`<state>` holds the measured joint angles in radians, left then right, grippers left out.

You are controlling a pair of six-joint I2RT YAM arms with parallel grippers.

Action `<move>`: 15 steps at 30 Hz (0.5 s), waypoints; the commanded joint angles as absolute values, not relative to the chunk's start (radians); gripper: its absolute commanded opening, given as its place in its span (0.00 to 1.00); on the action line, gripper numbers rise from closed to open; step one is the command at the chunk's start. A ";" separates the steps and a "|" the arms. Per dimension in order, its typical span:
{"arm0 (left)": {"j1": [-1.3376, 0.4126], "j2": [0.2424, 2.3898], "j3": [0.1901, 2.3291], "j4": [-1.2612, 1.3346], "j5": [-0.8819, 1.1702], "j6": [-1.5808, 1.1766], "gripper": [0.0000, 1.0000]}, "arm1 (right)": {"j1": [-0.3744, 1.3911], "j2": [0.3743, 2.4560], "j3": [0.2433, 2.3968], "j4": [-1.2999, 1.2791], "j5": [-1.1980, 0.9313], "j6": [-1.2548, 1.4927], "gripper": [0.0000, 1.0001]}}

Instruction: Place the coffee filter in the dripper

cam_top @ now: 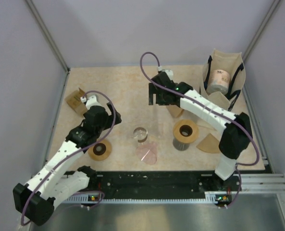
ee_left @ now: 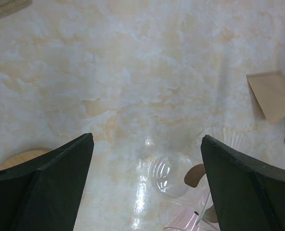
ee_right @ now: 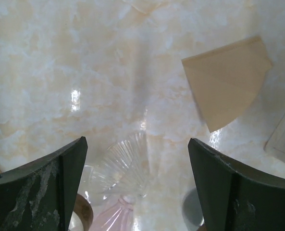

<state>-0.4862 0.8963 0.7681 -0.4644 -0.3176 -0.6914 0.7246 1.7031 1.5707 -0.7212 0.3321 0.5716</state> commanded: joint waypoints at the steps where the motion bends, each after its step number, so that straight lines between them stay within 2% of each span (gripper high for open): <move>1: -0.483 0.867 0.747 -0.479 -0.377 -0.716 0.99 | 0.772 1.817 1.713 -0.828 0.405 0.538 0.85; 3: -0.485 0.859 0.742 -0.482 -0.377 -0.718 0.99 | 0.784 1.886 1.749 -0.854 0.402 0.541 0.82; 7: -0.485 0.848 0.738 -0.489 -0.388 -0.710 0.99 | 0.799 1.969 1.789 -0.899 0.362 0.538 0.69; 15: -0.483 0.836 0.729 -0.480 -0.380 -0.696 0.99 | 0.808 2.022 1.783 -0.925 0.338 0.549 0.58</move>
<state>-0.4862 0.8558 0.7368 -0.4946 -0.3614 -0.7071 0.7959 2.0243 1.7432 -0.9005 0.3496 0.5453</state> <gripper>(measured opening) 0.987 0.601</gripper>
